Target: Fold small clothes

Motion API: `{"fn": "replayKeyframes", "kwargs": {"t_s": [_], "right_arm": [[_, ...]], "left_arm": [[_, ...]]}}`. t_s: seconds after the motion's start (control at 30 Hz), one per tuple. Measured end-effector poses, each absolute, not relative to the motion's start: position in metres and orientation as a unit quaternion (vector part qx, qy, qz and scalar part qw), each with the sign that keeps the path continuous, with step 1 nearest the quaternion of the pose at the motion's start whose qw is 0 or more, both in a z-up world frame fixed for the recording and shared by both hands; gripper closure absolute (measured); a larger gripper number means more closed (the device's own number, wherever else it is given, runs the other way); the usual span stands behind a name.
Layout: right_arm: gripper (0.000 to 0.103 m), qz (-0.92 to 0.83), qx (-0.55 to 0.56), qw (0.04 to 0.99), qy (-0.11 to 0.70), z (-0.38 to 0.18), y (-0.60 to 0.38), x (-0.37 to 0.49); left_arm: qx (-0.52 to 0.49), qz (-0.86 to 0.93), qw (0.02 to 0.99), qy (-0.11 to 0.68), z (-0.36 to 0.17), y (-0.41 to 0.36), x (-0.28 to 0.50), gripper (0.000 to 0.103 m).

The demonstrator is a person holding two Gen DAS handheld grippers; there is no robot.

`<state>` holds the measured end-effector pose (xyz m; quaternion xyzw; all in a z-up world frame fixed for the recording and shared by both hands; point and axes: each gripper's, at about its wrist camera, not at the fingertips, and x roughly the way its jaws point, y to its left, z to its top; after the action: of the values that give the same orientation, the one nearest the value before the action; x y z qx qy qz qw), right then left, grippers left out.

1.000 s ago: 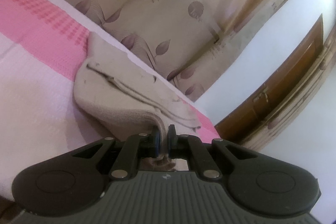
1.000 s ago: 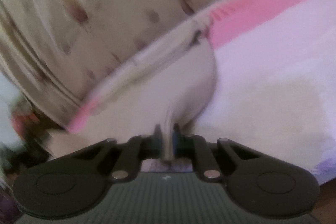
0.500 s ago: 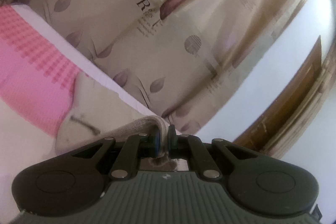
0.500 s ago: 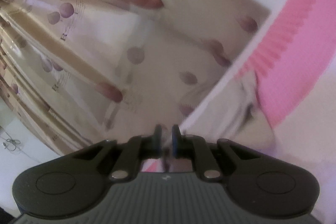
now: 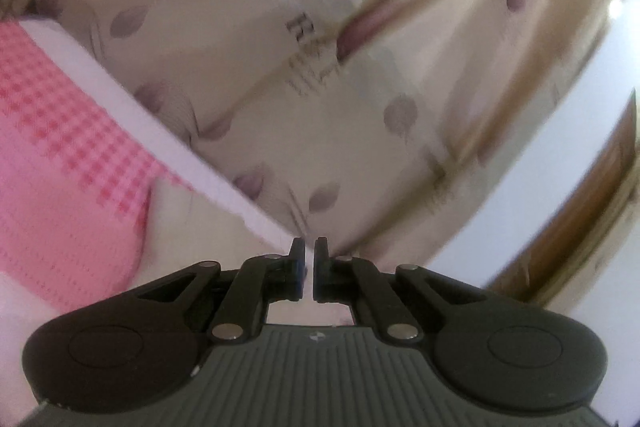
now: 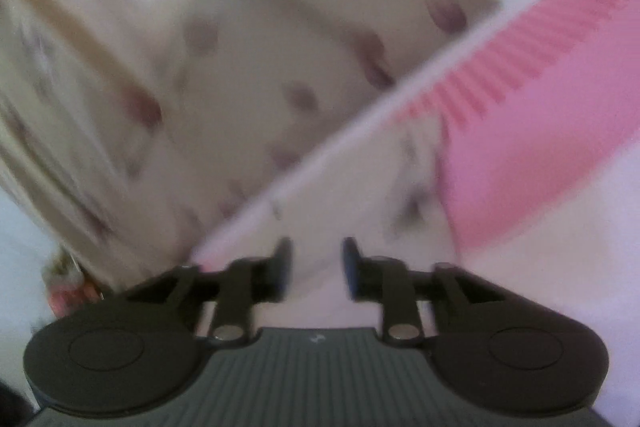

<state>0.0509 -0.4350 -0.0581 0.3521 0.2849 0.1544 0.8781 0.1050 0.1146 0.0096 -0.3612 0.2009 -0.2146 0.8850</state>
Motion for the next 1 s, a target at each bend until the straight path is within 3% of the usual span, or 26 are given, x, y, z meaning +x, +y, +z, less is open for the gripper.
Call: {"fn": "replayKeyframes", "kwargs": {"t_s": [0.03, 0.07, 0.1, 0.17, 0.23, 0.37, 0.43, 0.57, 0.77, 0.83, 0.87, 0.9, 1.0], "right_arm": [[0.054, 0.155, 0.348, 0.876, 0.296, -0.064, -0.427, 0.037], [0.037, 0.156, 0.344, 0.875, 0.303, -0.068, -0.420, 0.027], [0.028, 0.157, 0.331, 0.879, 0.305, -0.069, -0.410, 0.019], [0.028, 0.152, 0.274, 0.902, 0.296, -0.063, -0.385, 0.006], [0.029, 0.163, 0.191, 0.924, 0.290, -0.054, -0.355, 0.005], [0.030, 0.169, 0.041, 0.939, 0.297, -0.052, -0.316, 0.030], [0.028, 0.190, 0.024, 0.933, 0.304, -0.057, -0.317, 0.047], [0.025, 0.240, 0.009, 0.906, 0.350, -0.072, -0.329, 0.073], [0.025, 0.311, -0.080, 0.858, 0.402, -0.086, -0.326, 0.088], [0.038, 0.327, -0.105, 0.849, 0.403, -0.084, -0.319, 0.087], [0.052, 0.337, -0.104, 0.843, 0.405, -0.082, -0.317, 0.088], [0.059, 0.346, -0.110, 0.838, 0.408, -0.080, -0.315, 0.088], [0.074, 0.351, -0.145, 0.830, 0.409, -0.073, -0.304, 0.080]], "left_arm": [[-0.357, -0.221, 0.882, 0.215, 0.005, 0.115, 0.101, 0.102], [-0.351, -0.230, 0.878, 0.232, 0.000, 0.114, 0.097, 0.102], [-0.343, -0.236, 0.876, 0.245, -0.004, 0.113, 0.093, 0.102], [-0.320, -0.241, 0.877, 0.266, -0.012, 0.110, 0.085, 0.096], [-0.304, -0.248, 0.872, 0.294, -0.020, 0.103, 0.081, 0.067], [-0.256, -0.271, 0.870, 0.323, -0.027, 0.081, 0.082, 0.043], [-0.250, -0.294, 0.862, 0.329, -0.030, 0.073, 0.087, 0.021], [-0.186, -0.315, 0.873, 0.324, -0.032, 0.053, 0.107, 0.015], [-0.061, -0.392, 0.850, 0.347, -0.048, 0.016, 0.161, 0.017], [-0.034, -0.417, 0.821, 0.388, -0.058, 0.001, 0.178, 0.026], [-0.012, -0.426, 0.815, 0.392, -0.060, -0.007, 0.182, 0.026], [0.012, -0.435, 0.814, 0.386, -0.061, -0.014, 0.184, 0.030], [0.054, -0.428, 0.815, 0.387, -0.062, -0.028, 0.191, 0.100]]}}
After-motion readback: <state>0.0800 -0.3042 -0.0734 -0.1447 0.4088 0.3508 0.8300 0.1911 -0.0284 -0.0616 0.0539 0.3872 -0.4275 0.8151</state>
